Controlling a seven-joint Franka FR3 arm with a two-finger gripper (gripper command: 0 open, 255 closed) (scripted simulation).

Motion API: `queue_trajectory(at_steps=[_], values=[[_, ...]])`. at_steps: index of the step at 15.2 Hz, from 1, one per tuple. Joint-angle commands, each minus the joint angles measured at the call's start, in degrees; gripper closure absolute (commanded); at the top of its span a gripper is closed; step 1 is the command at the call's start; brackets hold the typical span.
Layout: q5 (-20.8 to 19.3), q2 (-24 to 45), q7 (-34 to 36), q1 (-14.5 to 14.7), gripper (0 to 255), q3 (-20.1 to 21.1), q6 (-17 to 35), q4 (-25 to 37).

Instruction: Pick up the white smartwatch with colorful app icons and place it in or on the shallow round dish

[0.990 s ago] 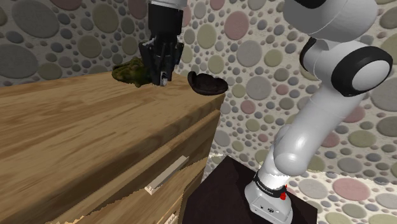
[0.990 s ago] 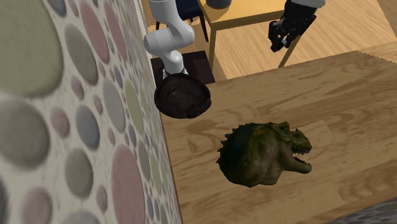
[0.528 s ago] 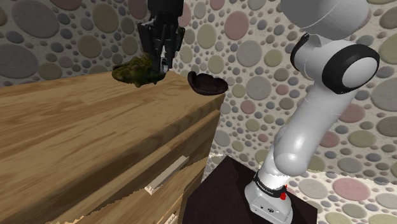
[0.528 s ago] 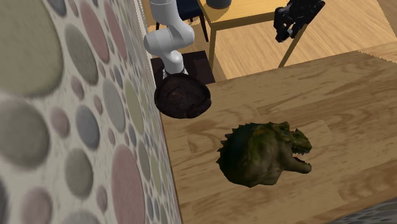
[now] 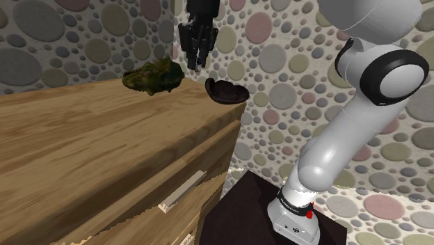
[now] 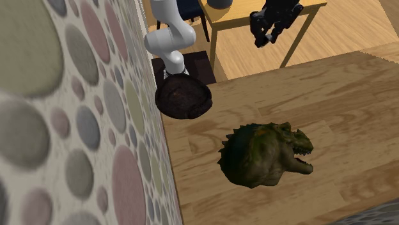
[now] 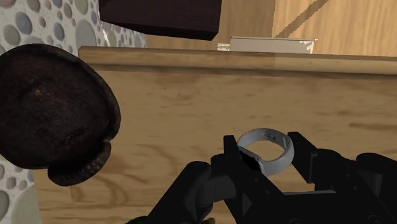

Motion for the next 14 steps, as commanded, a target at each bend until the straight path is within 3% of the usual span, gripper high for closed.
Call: queue_trajectory(at_steps=[1,14], values=[[0.58,-2.44,-3.63,-1.12,255,-2.41,0.06,-2.46],[-1.97,-7.18,-24.27,-7.19,255,-16.37,-0.23,-7.7]])
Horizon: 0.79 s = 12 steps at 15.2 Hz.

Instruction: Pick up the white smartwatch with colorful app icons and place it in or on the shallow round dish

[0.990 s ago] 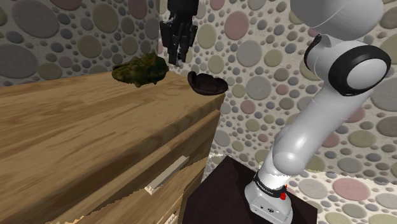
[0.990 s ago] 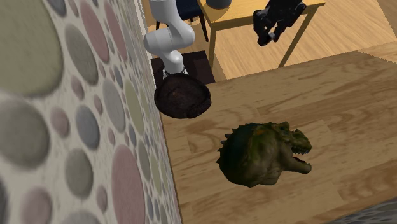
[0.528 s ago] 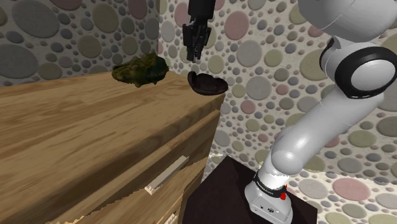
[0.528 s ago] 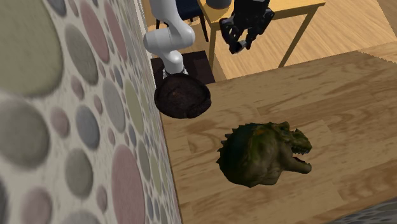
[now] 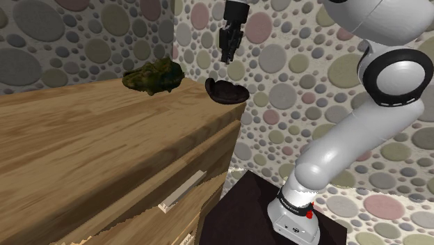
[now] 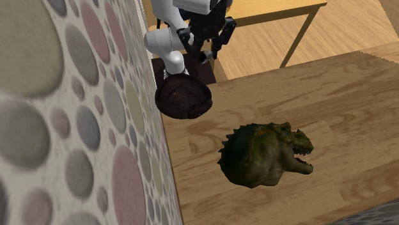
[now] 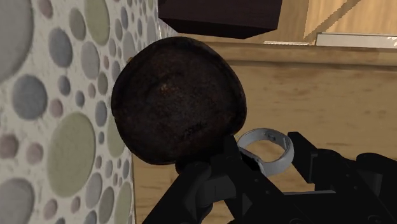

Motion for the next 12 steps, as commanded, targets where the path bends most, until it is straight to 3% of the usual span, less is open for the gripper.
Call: queue_trajectory(at_steps=[1,5,12], values=[[-0.7,0.36,-3.09,-0.9,255,-1.99,-0.4,0.67],[-2.12,1.61,-9.59,-2.93,255,-6.26,-0.46,1.88],[-2.01,-1.59,-9.71,-2.89,255,-6.31,5.4,-7.19]])
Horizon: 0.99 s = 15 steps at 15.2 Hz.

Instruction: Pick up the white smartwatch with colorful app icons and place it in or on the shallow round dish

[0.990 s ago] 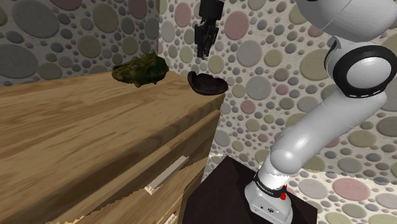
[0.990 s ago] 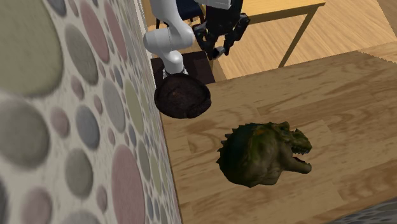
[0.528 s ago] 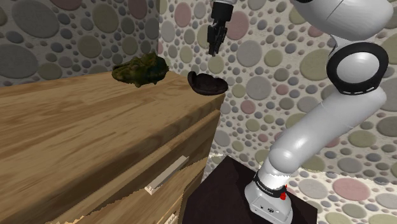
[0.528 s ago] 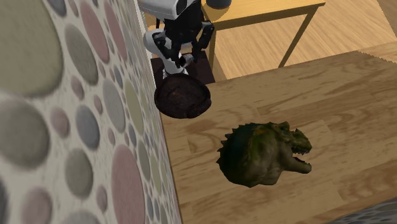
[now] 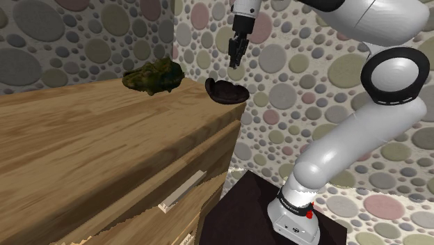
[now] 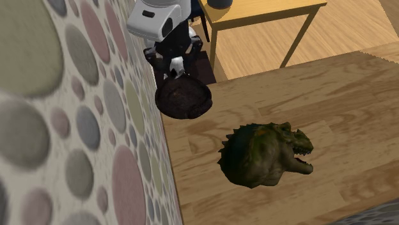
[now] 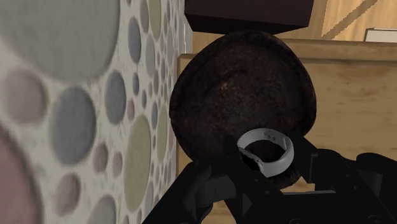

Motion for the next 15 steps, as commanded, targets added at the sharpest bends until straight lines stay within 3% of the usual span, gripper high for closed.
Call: queue_trajectory(at_steps=[1,7,15], values=[[0.01,-0.97,-0.13,-0.02,255,-0.08,1.66,-2.6],[0.09,-3.1,-0.2,0.02,255,-0.08,6.65,-9.72],[0.09,-3.1,-0.2,0.02,255,-0.08,6.64,-9.71]])
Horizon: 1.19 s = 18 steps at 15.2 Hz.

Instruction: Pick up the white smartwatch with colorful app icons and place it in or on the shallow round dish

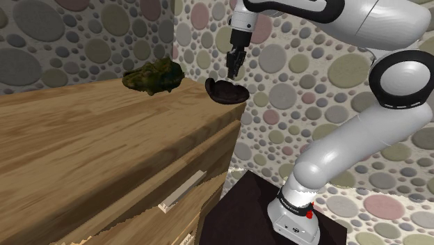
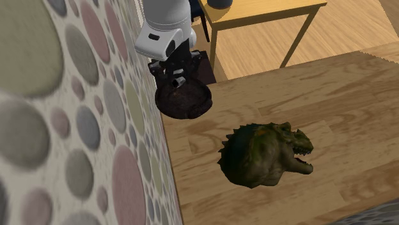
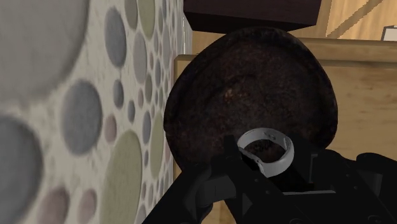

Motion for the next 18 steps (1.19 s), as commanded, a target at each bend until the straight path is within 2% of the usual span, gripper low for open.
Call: queue_trajectory(at_steps=[1,6,10,18], values=[[0.0,0.0,0.0,0.0,0,0.0,0.0,0.0],[0.0,0.0,0.0,0.0,0,0.0,0.0,0.0],[-0.12,3.41,0.12,-0.05,0,0.03,-7.55,10.96],[-0.12,3.41,0.13,-0.05,0,0.03,-7.53,10.95]])
